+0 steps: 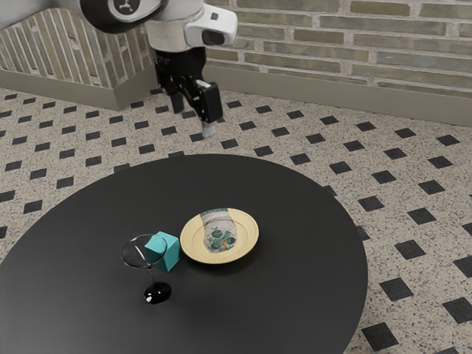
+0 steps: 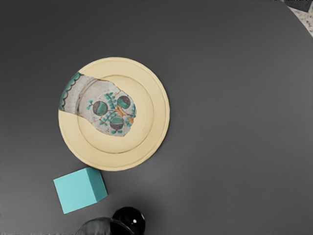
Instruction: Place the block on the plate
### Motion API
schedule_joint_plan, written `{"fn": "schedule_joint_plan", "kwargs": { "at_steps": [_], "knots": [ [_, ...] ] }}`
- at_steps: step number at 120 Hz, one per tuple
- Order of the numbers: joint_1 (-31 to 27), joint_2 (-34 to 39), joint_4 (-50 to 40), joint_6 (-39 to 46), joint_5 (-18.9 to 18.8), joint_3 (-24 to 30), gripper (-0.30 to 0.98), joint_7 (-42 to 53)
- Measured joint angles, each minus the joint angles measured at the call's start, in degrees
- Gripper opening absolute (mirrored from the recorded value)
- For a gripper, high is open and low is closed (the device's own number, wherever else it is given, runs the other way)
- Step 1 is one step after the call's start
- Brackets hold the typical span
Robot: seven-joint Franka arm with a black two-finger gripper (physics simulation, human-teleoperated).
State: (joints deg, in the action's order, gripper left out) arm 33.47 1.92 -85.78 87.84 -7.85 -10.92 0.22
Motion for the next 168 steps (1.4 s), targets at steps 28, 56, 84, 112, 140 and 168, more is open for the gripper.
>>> {"fn": "schedule_joint_plan", "kwargs": {
  "at_steps": [28, 56, 84, 112, 140, 168],
  "knots": [
    [-8.40, -2.76, -3.06, 0.78, 0.77, 0.16, 0.69, 0.54],
    [-7.91, -14.41, -8.35, 7.31, 5.83, -0.74, 0.68, 2.74],
    [-7.69, -16.56, -16.90, 15.82, 9.72, -6.05, 0.69, 6.25],
    [-7.62, -13.66, -25.16, 20.96, 11.18, -8.91, 0.69, 9.44],
    [-10.01, -14.58, -27.97, 22.88, 11.31, -11.01, 0.69, 11.68],
    [-12.37, -17.53, -27.94, 25.01, 11.56, -11.05, 0.69, 13.73]
  ]
}}
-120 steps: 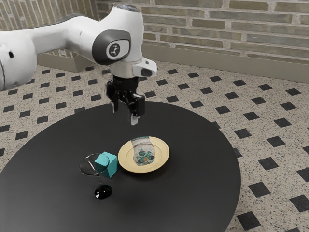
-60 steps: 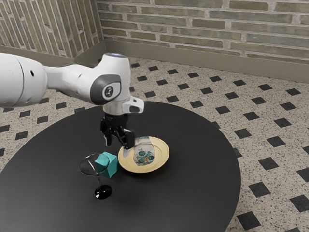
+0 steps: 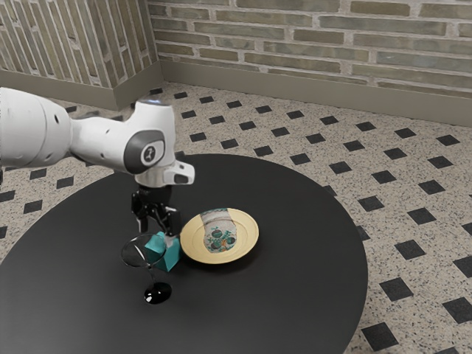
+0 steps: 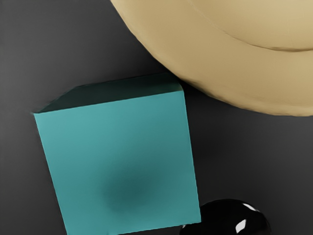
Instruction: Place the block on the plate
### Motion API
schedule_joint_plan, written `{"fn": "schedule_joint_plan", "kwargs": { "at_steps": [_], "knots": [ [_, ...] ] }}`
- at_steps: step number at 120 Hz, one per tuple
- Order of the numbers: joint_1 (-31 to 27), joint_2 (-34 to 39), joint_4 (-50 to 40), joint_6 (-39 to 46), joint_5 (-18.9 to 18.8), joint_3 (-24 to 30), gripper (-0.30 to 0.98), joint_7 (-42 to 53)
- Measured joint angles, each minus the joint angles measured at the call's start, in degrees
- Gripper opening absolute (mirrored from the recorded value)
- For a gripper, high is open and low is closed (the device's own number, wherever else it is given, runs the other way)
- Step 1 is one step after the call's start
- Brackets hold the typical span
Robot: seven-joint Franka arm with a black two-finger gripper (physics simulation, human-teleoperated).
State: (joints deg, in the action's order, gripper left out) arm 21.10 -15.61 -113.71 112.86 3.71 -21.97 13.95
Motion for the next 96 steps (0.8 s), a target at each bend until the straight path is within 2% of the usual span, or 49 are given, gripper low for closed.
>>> {"fn": "schedule_joint_plan", "kwargs": {
  "at_steps": [18, 63, 96],
  "knots": [
    [-1.61, -1.74, 0.19, 0.96, 0.37, 0.00, 0.69, 0.99],
    [-2.02, -4.95, 0.23, 5.91, 4.32, 0.06, 0.69, 2.38],
    [-2.02, -5.91, 0.11, 8.45, 4.97, 0.17, 0.69, 1.98]
  ]
}}
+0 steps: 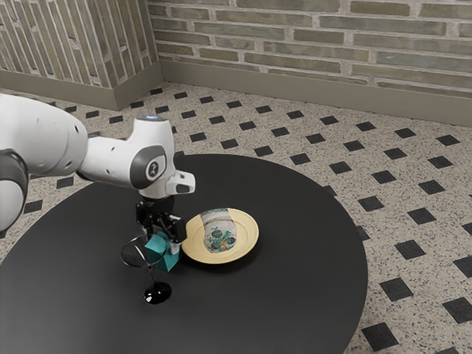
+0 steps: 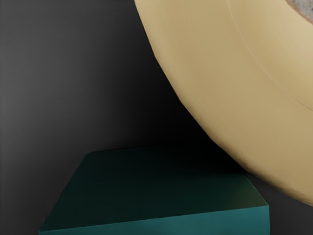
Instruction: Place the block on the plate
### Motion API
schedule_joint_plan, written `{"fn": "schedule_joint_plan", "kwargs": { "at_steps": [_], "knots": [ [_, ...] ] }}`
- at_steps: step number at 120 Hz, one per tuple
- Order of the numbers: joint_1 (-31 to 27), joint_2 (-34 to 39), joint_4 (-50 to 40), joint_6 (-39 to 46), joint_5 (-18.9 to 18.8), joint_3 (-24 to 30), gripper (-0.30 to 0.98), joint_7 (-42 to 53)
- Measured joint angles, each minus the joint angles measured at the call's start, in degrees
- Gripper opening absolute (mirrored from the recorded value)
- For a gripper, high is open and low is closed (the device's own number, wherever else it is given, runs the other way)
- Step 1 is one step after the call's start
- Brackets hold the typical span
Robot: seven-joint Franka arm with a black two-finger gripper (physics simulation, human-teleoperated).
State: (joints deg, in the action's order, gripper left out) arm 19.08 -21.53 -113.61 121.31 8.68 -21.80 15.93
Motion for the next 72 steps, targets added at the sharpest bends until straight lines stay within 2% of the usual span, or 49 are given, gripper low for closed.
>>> {"fn": "schedule_joint_plan", "kwargs": {
  "at_steps": [8, 23, 38, 72],
  "knots": [
    [0.00, -0.23, -0.07, 0.34, 0.01, 0.00, 0.67, -0.20],
    [0.00, -0.43, -0.14, 0.74, 0.02, 0.00, 0.53, -0.60],
    [0.00, -0.49, -0.14, 0.95, 0.03, 0.00, 0.45, -0.97],
    [0.01, -0.24, -0.09, 1.14, -0.14, 0.00, 0.43, -1.68]
  ]
}}
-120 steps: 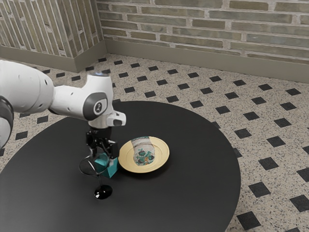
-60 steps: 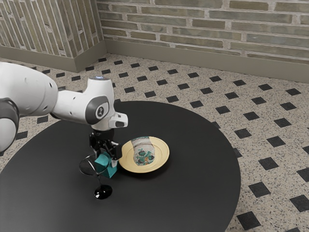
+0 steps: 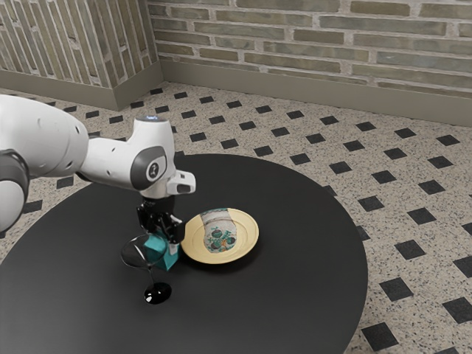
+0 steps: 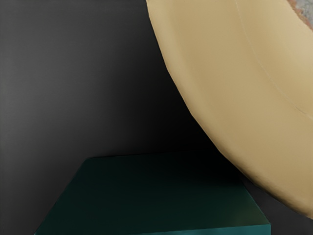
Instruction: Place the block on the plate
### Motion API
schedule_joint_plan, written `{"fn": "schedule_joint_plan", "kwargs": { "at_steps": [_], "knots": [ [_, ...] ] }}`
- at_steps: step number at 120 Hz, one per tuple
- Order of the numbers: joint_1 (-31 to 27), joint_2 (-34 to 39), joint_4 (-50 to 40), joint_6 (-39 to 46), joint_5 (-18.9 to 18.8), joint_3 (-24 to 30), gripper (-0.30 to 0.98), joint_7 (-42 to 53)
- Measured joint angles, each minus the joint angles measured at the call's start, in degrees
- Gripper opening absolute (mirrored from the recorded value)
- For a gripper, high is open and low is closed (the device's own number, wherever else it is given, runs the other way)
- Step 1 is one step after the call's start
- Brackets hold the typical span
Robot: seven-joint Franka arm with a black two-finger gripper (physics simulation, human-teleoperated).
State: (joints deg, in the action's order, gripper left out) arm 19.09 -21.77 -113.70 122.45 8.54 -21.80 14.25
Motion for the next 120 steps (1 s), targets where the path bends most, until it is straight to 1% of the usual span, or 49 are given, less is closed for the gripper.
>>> {"fn": "schedule_joint_plan", "kwargs": {
  "at_steps": [21, 38, 45, 54, 70, 90, 98, 114, 120],
  "knots": [
    [0.02, 1.02, 0.27, -0.27, -0.41, -0.96, 0.41, -0.26],
    [0.18, 3.95, 2.11, -1.19, -1.60, -1.92, 0.37, -0.38],
    [0.42, 5.25, 3.25, -1.62, -2.34, -1.45, 0.35, -0.46],
    [1.57, 6.13, 4.07, -1.86, -2.97, 0.33, 0.36, -0.58],
    [4.99, 2.07, 10.38, -2.28, -3.47, 4.50, 0.35, -0.85],
    [5.59, -5.83, 19.68, -4.19, -3.30, 5.29, 0.36, -1.13],
    [5.36, -7.05, 20.45, -4.91, -3.14, 5.00, 0.36, -1.28],
    [5.18, -6.57, 18.22, -5.91, -3.01, 3.91, 0.37, -1.59],
    [5.18, -6.53, 18.01, -6.15, -2.96, 3.78, 0.41, -1.67]
  ]
}}
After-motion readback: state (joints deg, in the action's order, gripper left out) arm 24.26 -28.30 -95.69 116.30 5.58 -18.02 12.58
